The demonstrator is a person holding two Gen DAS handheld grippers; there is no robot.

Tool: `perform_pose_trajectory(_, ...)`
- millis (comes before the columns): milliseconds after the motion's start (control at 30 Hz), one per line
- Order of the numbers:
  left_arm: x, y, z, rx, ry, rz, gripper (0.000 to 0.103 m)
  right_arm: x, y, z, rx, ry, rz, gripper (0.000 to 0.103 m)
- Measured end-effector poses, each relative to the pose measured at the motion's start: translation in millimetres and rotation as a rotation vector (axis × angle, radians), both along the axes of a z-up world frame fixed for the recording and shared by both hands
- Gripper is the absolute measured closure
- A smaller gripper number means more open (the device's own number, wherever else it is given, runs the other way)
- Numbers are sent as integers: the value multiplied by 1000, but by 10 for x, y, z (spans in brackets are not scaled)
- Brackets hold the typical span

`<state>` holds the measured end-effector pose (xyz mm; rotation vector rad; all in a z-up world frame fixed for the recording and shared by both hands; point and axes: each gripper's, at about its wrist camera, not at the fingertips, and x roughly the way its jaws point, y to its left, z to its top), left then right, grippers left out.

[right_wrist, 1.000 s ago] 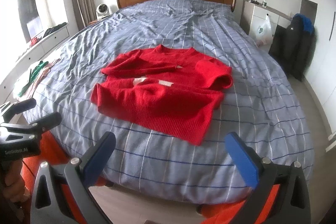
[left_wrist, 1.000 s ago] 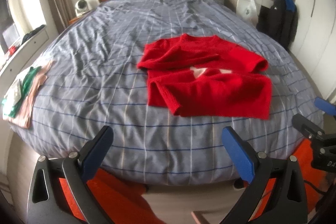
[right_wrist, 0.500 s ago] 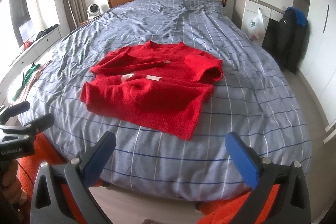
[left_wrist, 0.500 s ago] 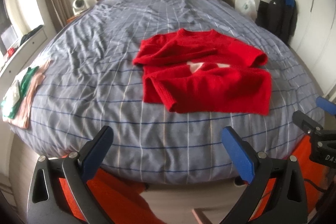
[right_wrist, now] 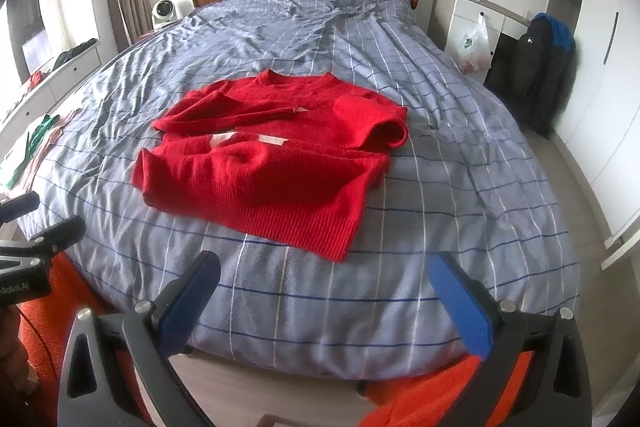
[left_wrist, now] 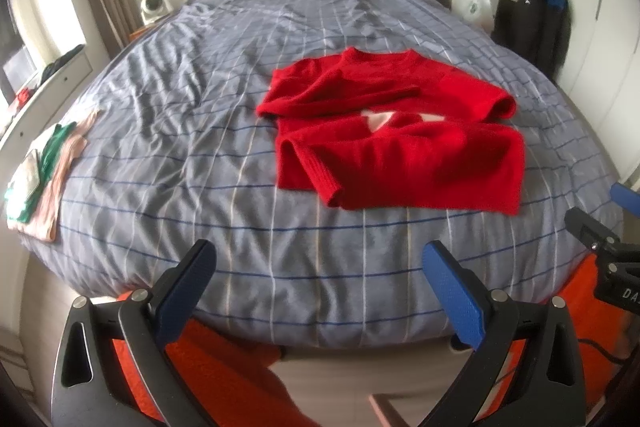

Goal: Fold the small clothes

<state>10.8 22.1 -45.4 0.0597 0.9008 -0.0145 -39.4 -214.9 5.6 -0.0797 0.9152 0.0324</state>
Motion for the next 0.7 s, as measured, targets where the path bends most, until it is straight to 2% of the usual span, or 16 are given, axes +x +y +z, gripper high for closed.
perform_pose_trajectory(700, 3, -21, 0, 3, 0, 1, 0, -3, -42, -34, -19, 11, -28, 0)
